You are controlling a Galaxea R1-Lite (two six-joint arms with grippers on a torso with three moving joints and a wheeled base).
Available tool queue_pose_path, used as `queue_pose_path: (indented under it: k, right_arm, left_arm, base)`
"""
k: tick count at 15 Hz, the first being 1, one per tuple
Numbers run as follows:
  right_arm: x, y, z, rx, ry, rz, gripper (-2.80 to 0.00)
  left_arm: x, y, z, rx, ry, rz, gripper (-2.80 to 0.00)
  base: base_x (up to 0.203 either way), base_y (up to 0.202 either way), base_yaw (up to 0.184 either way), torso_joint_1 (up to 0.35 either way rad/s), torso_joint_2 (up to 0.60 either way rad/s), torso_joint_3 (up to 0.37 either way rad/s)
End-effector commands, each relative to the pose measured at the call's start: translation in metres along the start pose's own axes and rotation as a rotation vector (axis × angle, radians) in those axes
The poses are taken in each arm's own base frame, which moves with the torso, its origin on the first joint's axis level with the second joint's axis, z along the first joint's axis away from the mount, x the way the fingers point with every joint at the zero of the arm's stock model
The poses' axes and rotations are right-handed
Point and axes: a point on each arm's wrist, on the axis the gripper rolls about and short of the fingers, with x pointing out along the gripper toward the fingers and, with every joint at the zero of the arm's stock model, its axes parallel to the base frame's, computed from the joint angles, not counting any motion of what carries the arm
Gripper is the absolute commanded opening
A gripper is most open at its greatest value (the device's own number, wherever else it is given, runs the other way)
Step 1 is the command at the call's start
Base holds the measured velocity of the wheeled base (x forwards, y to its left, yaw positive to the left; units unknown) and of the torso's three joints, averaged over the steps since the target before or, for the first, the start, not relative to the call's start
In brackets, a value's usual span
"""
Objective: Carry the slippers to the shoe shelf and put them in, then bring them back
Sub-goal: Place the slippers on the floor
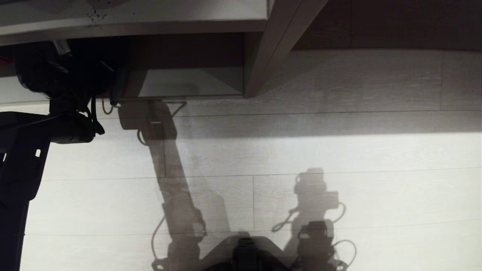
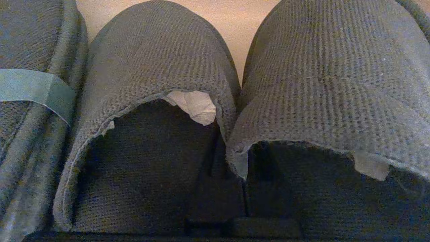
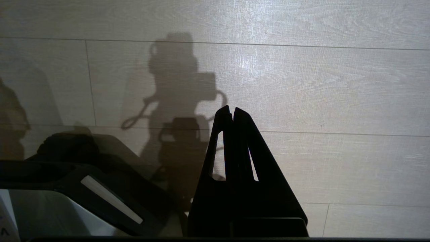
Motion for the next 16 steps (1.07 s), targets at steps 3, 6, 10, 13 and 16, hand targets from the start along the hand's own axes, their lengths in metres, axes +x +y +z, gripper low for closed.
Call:
queue_pose_path:
  k: [3, 6, 10, 13, 16]
  right_arm:
    - [0.000, 0.000, 0.000, 0.000, -0.001, 0.002, -2.80]
    - [0.000, 0.000, 0.000, 0.000, -0.001, 0.001, -2.80]
    - [0.000, 0.000, 0.000, 0.000, -0.001, 0.002, -2.80]
    - [0.000, 0.000, 0.000, 0.000, -0.001, 0.000, -2.80]
    - [0.000, 0.000, 0.000, 0.000, -0.001, 0.000, -2.80]
  left_arm:
    - [0.000, 0.003, 0.006, 0.006, -0.015, -0.001, -2.80]
    - [0.006, 0.005, 0.031, -0.007, -0.043, -0.002, -2.80]
    - [0.011, 0.008, 0.063, -0.034, -0.060, 0.003, -2.80]
    - [0.011, 0.008, 0.078, -0.044, -0.063, 0.006, -2.80]
    - [0.011, 0.008, 0.082, -0.054, -0.034, 0.019, -2.80]
  base:
    - [0.000, 0.000, 0.000, 0.000, 0.00, 0.000]
    - [0.000, 0.000, 0.000, 0.000, 0.00, 0.000]
    - [0.000, 0.000, 0.000, 0.000, 0.00, 0.000]
    - [0.000, 0.000, 0.000, 0.000, 0.00, 0.000]
    - [0.000, 0.000, 0.000, 0.000, 0.00, 0.000]
